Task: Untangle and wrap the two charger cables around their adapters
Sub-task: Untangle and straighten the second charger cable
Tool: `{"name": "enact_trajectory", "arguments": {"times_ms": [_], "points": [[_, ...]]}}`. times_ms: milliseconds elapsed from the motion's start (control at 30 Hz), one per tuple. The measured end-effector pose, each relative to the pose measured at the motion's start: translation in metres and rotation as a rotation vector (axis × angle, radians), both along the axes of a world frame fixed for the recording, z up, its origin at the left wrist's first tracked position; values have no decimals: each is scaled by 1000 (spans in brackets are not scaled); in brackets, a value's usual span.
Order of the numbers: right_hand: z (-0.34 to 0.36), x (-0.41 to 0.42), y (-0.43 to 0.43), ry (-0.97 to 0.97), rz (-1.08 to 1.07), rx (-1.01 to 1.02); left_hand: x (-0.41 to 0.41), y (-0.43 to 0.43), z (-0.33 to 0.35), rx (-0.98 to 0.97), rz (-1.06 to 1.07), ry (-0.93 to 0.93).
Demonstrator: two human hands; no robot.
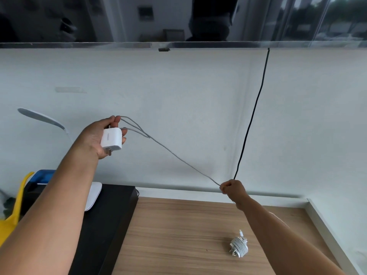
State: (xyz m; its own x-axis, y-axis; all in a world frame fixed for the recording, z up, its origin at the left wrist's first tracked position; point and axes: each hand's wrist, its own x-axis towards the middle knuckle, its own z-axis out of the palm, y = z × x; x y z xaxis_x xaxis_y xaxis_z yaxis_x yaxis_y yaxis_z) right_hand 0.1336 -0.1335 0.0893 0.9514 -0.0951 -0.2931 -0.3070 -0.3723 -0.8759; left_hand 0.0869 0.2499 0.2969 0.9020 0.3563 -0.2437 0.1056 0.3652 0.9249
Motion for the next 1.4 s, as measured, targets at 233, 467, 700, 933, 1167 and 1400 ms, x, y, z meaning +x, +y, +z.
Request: {"name": "enact_trajectory", "arguments": {"times_ms": [233, 467, 700, 933, 1167, 1400], "points": [[41, -1, 46, -172, 315, 76, -3, -54, -14, 255, -410, 138], [86, -5, 89, -134, 633, 153, -4, -86, -30, 295, -643, 162], [79, -7, 86, -209, 390, 330, -16, -83, -39, 139, -723, 148], [77, 8, 72, -513, 158, -79, -22, -81, -44, 133, -761, 211], [65, 8, 57, -279, -2, 19, -22, -76, -31, 86, -743, 110], [47, 1, 33, -133, -27, -79, -17, -54, -30, -5, -507, 29]]}}
